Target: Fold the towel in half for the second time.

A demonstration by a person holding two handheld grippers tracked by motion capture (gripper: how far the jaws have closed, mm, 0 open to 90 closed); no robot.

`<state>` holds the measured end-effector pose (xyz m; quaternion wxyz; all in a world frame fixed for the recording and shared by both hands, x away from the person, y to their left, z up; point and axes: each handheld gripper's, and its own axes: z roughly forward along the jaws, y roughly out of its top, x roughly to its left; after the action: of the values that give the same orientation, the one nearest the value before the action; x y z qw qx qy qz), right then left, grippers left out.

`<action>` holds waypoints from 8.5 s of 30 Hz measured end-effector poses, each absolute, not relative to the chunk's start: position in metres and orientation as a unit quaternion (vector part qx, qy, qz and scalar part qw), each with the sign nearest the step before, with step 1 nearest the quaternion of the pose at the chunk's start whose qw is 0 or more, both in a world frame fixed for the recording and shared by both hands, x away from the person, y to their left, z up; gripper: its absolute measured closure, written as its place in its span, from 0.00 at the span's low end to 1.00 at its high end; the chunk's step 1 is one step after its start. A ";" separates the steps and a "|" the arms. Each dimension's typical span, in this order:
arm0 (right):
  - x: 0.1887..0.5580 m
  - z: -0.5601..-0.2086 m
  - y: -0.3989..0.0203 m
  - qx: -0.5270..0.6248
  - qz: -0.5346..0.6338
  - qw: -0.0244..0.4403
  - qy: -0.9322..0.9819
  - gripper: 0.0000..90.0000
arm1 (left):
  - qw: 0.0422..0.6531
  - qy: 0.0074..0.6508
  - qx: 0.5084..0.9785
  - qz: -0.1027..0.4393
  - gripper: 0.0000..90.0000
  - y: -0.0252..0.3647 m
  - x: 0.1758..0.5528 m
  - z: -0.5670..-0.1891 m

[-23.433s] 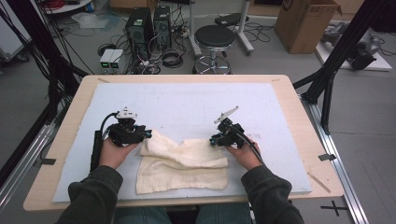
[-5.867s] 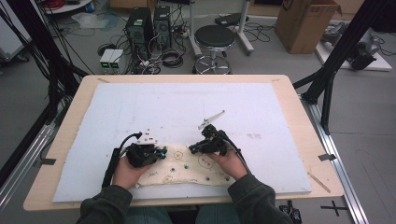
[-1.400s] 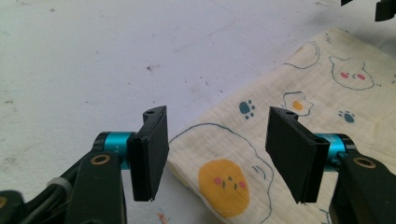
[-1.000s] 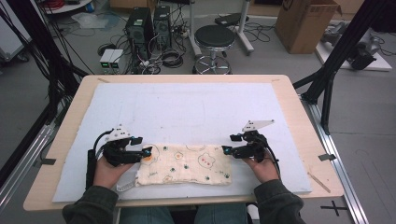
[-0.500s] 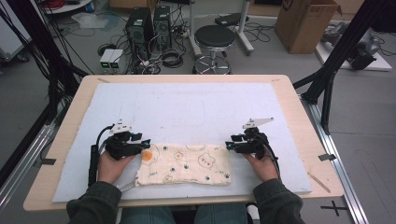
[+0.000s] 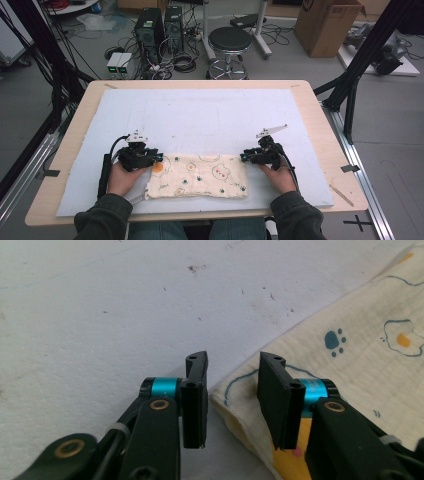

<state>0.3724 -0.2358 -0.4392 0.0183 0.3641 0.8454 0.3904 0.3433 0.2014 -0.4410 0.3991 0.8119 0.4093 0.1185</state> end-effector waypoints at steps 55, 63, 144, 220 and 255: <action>0.348 -0.400 -0.243 0.305 0.479 0.037 0.822 0.96 | 0.470 0.306 0.798 0.222 0.94 0.211 0.280 -0.404; 0.335 -0.403 -0.247 0.292 0.474 0.023 0.830 0.96 | 0.462 0.292 0.810 0.215 0.94 0.211 0.263 -0.408; 0.311 -0.390 -0.174 0.192 0.436 -0.055 0.878 0.95 | 0.453 0.222 0.857 0.107 0.98 0.156 0.255 -0.402; 0.329 -0.431 -0.219 0.270 0.408 -0.034 0.871 0.87 | 0.405 0.300 0.857 0.107 0.84 0.208 0.273 -0.433; 0.338 -0.431 -0.242 0.331 0.429 0.001 0.840 0.66 | 0.430 0.354 0.823 0.112 0.58 0.218 0.288 -0.431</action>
<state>0.3383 -0.2419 -0.4311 0.0010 0.3310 0.8402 0.4294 0.2877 0.2179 -0.4307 0.4304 0.8229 0.3538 0.1116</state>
